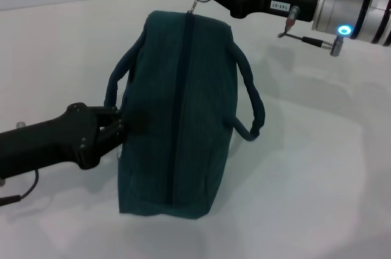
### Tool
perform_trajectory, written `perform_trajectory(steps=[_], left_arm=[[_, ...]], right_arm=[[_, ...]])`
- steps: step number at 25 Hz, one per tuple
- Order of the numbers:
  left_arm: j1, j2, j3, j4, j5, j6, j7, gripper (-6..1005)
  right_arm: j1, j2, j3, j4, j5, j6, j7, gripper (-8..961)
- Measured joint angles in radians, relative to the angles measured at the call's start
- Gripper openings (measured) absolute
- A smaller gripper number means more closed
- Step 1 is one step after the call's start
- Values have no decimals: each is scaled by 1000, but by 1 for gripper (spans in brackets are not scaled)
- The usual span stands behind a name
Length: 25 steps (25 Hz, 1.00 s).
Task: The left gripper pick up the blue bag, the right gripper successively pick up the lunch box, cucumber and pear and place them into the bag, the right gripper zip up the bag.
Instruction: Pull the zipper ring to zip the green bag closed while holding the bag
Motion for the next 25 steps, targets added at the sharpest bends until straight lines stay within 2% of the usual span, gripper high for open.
perform_trajectory(steps=[13, 25], left_arm=[[1, 11, -14, -43, -5, 73, 57, 59], [-2, 6, -22, -58, -8, 82, 75, 58]], right_arm=[[3, 2, 0, 37, -24, 57, -31, 17], [5, 6, -13, 111, -22, 69, -54, 18]])
